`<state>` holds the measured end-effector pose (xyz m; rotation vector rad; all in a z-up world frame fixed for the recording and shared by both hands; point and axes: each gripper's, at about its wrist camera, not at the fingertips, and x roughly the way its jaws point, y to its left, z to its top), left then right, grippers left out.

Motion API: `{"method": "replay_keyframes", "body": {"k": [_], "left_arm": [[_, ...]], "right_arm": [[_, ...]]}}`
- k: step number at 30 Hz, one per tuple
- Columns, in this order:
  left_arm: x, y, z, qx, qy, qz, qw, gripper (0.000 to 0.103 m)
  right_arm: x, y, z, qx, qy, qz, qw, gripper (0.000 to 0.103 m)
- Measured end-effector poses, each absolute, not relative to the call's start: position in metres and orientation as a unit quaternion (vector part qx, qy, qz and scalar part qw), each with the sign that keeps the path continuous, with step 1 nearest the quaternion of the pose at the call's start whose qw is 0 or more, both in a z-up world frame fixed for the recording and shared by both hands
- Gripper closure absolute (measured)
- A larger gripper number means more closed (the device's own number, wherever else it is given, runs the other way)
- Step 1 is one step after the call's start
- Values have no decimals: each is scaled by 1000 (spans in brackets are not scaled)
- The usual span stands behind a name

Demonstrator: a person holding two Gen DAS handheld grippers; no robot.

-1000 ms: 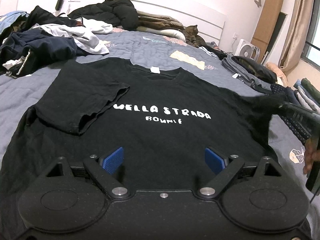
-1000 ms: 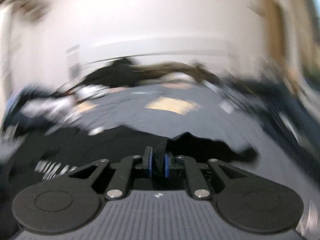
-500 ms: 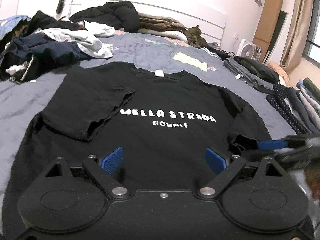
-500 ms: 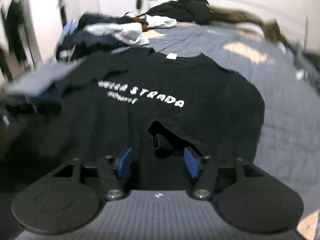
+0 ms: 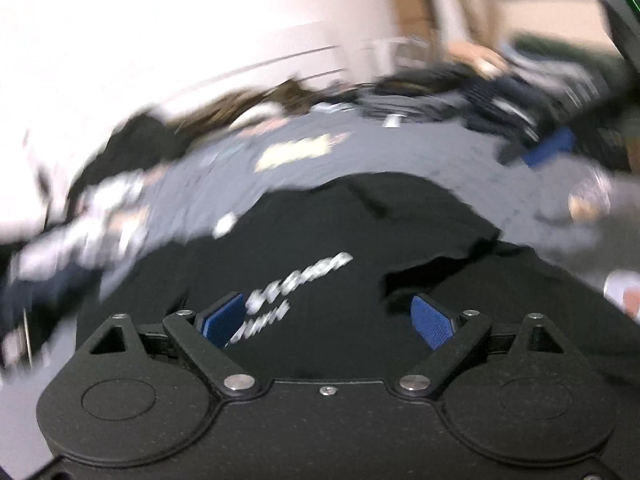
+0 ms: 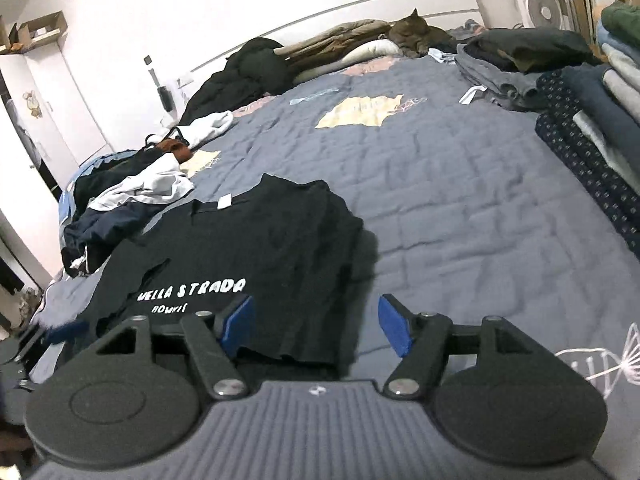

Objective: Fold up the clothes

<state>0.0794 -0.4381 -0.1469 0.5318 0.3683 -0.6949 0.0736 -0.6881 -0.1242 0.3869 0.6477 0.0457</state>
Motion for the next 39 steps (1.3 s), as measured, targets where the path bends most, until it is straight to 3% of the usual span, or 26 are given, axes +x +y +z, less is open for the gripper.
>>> {"method": "replay_keyframes", "body": {"k": [4, 7, 16, 18, 20, 32, 39], "left_arm": [[65, -491, -166, 347, 121, -378, 850, 15], [63, -520, -184, 397, 99, -396, 822, 24], [75, -559, -209, 440, 73, -410, 795, 40], [77, -563, -209, 438, 86, -422, 789, 58], [81, -564, -205, 424, 108, -434, 787, 96], [180, -493, -120, 92, 226, -374, 895, 99], [237, -448, -142, 71, 306, -244, 917, 95]], "right_arm": [[69, -702, -123, 216, 306, 25, 927, 34], [66, -716, -121, 242, 294, 18, 924, 33], [65, -737, -127, 288, 283, 24, 914, 31], [67, -737, -127, 291, 282, 29, 914, 31], [69, -737, -127, 293, 281, 32, 913, 31], [73, -732, -132, 292, 281, 25, 914, 31], [89, -688, -148, 173, 329, 47, 927, 31]]}}
